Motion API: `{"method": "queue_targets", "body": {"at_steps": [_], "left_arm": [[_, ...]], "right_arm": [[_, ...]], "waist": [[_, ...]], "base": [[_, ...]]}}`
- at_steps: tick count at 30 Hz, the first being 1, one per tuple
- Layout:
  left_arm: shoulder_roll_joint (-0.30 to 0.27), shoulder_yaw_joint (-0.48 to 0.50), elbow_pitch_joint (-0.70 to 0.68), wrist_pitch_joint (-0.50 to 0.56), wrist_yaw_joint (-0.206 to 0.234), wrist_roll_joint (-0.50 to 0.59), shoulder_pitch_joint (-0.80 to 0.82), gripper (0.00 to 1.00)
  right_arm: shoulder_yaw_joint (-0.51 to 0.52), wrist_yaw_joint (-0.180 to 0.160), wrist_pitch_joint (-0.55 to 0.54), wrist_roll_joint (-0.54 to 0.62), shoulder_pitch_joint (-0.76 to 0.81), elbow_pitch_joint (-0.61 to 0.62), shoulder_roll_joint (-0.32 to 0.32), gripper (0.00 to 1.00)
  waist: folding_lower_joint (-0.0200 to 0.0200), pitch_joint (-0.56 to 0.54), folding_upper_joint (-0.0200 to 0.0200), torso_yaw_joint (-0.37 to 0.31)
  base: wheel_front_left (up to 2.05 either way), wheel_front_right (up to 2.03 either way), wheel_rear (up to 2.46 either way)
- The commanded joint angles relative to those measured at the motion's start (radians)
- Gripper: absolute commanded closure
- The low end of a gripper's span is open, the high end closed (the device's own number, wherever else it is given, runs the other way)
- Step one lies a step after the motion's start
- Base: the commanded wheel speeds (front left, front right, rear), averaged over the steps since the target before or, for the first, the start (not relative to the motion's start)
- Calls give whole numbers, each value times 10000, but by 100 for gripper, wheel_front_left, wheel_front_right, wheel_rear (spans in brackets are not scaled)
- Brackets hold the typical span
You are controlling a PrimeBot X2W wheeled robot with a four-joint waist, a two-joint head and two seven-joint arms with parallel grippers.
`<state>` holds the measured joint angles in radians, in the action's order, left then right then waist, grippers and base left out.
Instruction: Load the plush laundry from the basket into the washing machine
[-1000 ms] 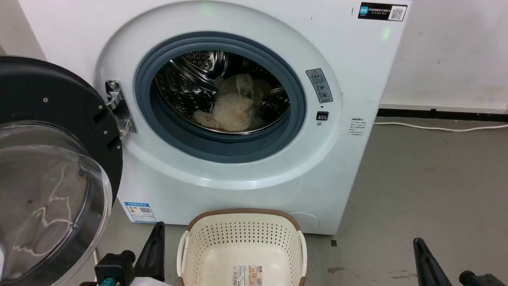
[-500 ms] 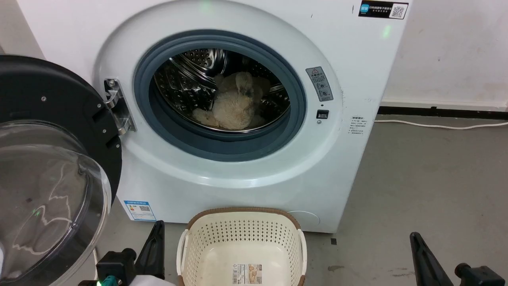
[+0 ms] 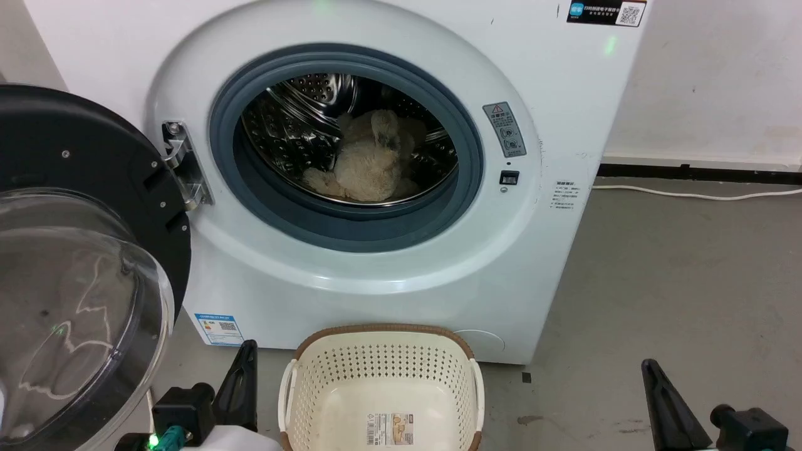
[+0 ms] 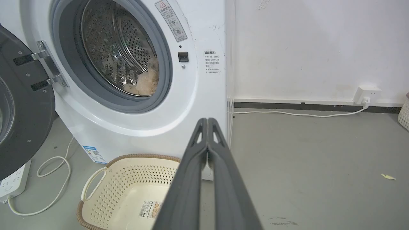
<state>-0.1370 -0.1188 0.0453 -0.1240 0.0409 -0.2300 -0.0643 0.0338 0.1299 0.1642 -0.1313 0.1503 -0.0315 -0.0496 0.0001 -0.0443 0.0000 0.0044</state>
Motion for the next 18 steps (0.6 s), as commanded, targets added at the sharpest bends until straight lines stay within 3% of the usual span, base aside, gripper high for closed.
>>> {"method": "queue_targets", "body": {"at_steps": [1,18], "left_arm": [[49,44,-53,36,-28,100,117,100],[220,284,-137,288,-108,560,227,100]], "right_arm": [[-15,3,-39,79,-221,53,-2,100],[-83,4,-375,337,-489,108,-3,100]], "waist": [[-1,3,0,0],[-1,95,0,-9]], "base": [[0,0,0],[0,0,0]]}}
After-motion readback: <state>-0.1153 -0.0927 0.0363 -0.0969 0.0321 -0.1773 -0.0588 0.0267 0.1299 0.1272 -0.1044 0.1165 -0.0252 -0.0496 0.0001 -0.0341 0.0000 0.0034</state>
